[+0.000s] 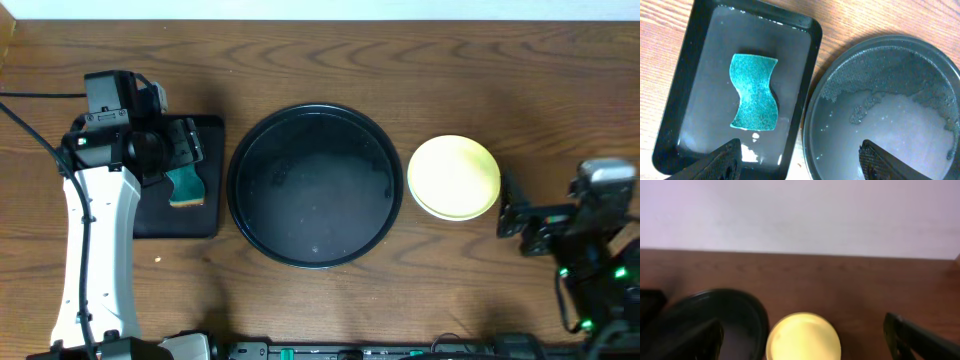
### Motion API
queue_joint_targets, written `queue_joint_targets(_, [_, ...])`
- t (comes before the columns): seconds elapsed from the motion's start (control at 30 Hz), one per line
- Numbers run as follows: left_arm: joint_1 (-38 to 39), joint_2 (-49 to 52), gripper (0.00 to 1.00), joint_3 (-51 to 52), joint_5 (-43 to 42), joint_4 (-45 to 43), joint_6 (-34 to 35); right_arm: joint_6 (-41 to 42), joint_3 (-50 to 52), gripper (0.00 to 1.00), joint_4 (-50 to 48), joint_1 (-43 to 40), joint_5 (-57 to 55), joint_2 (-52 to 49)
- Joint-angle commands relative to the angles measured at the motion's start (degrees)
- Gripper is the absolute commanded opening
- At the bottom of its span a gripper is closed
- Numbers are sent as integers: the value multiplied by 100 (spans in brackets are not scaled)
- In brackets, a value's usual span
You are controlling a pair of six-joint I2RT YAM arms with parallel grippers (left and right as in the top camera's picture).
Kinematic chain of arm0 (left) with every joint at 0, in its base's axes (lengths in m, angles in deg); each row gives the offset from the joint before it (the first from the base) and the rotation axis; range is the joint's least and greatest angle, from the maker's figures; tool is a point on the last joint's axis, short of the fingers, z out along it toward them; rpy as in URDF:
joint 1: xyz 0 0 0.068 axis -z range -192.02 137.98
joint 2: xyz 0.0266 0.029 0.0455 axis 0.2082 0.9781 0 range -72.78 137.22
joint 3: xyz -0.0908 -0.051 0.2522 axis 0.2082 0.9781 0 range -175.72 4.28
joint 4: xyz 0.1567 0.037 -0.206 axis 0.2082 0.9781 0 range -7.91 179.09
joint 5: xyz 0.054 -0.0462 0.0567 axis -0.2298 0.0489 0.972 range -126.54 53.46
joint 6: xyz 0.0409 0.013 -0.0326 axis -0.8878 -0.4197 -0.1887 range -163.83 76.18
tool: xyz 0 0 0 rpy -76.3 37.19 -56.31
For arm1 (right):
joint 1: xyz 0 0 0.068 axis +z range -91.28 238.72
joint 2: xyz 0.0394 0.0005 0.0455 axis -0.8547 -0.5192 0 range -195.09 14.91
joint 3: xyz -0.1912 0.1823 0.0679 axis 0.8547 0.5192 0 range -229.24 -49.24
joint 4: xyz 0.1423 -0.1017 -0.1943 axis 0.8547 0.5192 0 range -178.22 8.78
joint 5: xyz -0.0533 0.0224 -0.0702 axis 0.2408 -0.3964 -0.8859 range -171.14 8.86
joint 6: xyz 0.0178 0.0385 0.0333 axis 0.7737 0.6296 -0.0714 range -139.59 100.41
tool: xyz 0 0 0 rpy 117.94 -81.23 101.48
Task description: Clean dirty plates on tray and stack at the side
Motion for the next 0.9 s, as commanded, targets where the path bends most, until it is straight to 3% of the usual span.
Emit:
queue_joint_targets(0.0, [-24, 13, 75, -55, -28, 7, 11, -293, 1300, 99, -935, -28, 133, 852])
queue_joint_targets(0.2, [-24, 11, 75, -55, -28, 7, 11, -282, 3158, 99, -2243, -22, 358, 1934])
queue_joint_targets(0.5, [-24, 11, 75, -55, -28, 7, 11, 74, 5119, 99, -3650, -13, 389, 2977])
queue_joint_targets(0.67, [-24, 13, 75, -55, -28, 7, 11, 4, 5807, 99, -4015, -13, 337, 3327])
queue_joint_targets(0.87, [-24, 13, 75, -55, -28, 7, 11, 11, 5810, 99, -3886, -13, 304, 3322])
